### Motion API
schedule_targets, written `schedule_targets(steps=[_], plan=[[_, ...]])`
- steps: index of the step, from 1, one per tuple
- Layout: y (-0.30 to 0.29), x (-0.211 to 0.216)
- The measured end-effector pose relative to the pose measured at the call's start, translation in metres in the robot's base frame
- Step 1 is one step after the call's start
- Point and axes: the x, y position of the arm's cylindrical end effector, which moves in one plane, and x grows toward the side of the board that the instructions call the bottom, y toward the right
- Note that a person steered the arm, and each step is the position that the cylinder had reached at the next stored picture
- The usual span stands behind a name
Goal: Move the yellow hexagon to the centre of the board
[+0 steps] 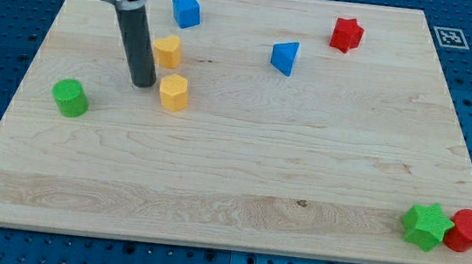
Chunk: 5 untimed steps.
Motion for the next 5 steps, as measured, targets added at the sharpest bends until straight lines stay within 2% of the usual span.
schedule_targets(steps=[1,3,5], plan=[[0.028,0.016],[0.08,0.008],[0.116,0.028]])
